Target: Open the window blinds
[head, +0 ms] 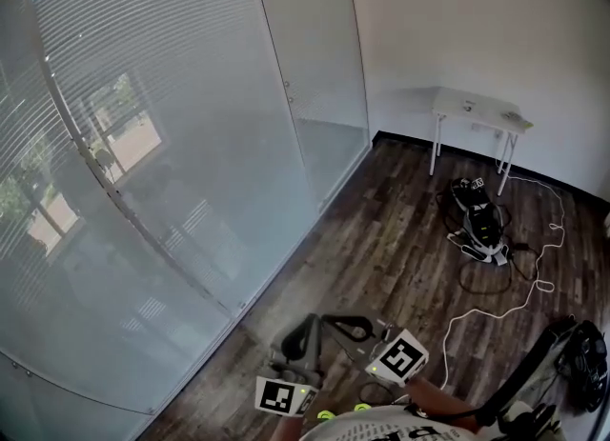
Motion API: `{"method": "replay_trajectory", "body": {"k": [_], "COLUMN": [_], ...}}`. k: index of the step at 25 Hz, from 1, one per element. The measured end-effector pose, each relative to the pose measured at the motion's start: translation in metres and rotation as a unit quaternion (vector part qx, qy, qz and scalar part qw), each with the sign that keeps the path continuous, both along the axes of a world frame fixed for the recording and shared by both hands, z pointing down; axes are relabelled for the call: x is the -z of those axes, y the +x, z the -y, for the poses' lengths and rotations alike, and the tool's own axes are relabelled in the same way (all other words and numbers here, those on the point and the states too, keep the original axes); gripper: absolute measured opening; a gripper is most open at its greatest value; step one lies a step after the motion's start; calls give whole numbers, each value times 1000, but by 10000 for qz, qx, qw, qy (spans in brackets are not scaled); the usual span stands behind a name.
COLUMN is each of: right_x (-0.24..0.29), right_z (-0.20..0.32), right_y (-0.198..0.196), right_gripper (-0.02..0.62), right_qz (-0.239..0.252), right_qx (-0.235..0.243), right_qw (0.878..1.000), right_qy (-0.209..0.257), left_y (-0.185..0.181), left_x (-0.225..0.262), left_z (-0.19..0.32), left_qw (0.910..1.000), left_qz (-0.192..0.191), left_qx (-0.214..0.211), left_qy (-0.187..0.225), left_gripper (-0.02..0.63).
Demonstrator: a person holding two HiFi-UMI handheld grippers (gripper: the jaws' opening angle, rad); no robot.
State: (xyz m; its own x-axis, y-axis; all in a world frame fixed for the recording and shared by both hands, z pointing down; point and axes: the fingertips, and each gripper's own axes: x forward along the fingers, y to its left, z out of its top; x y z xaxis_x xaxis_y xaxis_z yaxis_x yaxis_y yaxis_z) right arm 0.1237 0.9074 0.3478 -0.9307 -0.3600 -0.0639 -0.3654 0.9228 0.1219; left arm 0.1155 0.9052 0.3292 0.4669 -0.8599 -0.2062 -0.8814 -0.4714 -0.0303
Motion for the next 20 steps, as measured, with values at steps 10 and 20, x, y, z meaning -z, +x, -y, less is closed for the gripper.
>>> {"method": "replay_trajectory", "body": {"k": [10,20], "right_x": [-1,-22], "right_z": [4,29], "right_y": [17,1], "right_gripper": [8,8], "right_qz": [-60,-243], "right_qx": [-58,-161], "right_qw": [9998,9993], "right_qy": [199,254], "left_y": [19,6], "left_x": [0,-18], "left_z": [2,21], "left_qw": [9998,9997], "left_qz": [-57,-190], "left_qx": [94,69], "left_qy": [-136,-119], "left_gripper": [-9,-9]}}
